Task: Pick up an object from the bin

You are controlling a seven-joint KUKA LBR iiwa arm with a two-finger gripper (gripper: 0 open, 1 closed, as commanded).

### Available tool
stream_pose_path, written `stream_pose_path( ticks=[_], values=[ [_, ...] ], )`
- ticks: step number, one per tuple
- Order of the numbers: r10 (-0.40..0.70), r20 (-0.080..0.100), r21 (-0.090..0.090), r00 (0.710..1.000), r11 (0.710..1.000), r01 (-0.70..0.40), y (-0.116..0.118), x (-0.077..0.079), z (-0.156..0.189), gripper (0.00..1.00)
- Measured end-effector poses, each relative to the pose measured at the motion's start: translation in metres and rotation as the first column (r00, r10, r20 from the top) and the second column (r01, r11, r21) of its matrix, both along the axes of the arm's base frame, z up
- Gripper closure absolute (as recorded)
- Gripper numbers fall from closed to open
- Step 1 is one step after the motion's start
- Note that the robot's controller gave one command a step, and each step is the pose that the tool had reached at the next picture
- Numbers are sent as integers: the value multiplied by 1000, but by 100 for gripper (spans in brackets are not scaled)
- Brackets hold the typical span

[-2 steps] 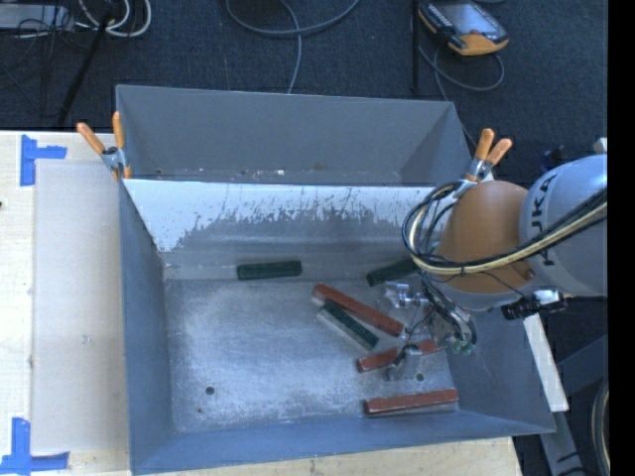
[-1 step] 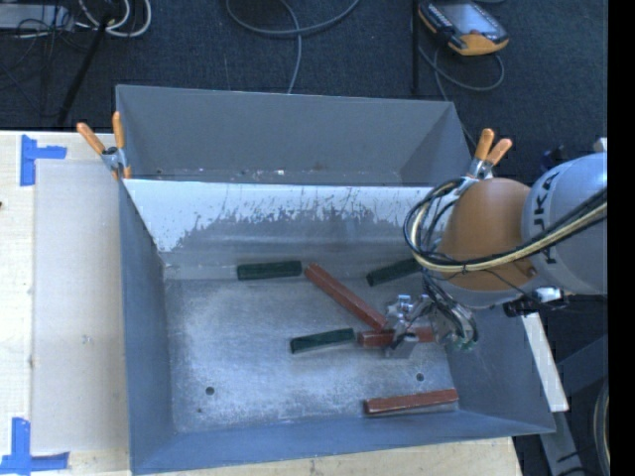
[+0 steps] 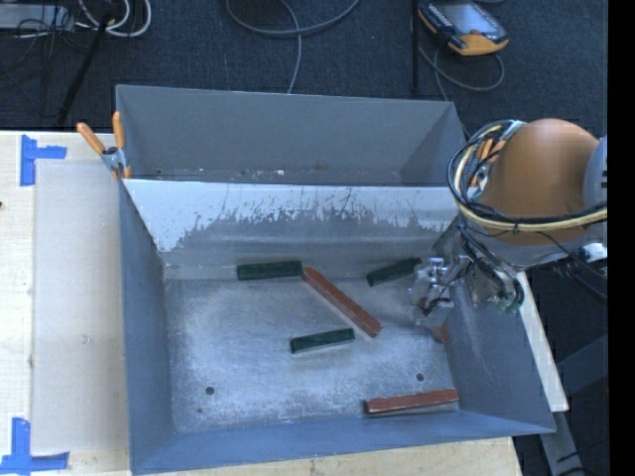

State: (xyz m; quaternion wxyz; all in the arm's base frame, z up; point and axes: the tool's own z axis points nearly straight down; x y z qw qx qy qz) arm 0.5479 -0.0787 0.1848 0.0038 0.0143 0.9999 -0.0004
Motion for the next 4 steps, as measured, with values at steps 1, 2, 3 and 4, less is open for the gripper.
stream_pose_path(
  ticks=[1, 2, 3, 4],
  values=[
    [59, -15, 4, 998, 998, -59, -46, -17, -77, 100],
    [60, -8, 2, 998, 998, -60, -46, -15, -73, 0],
    [75, -13, 4, 997, 997, -75, -6, -63, -117, 0],
    [12, -7, 4, 1000, 1000, -12, 106, -38, -115, 0]
  ],
)
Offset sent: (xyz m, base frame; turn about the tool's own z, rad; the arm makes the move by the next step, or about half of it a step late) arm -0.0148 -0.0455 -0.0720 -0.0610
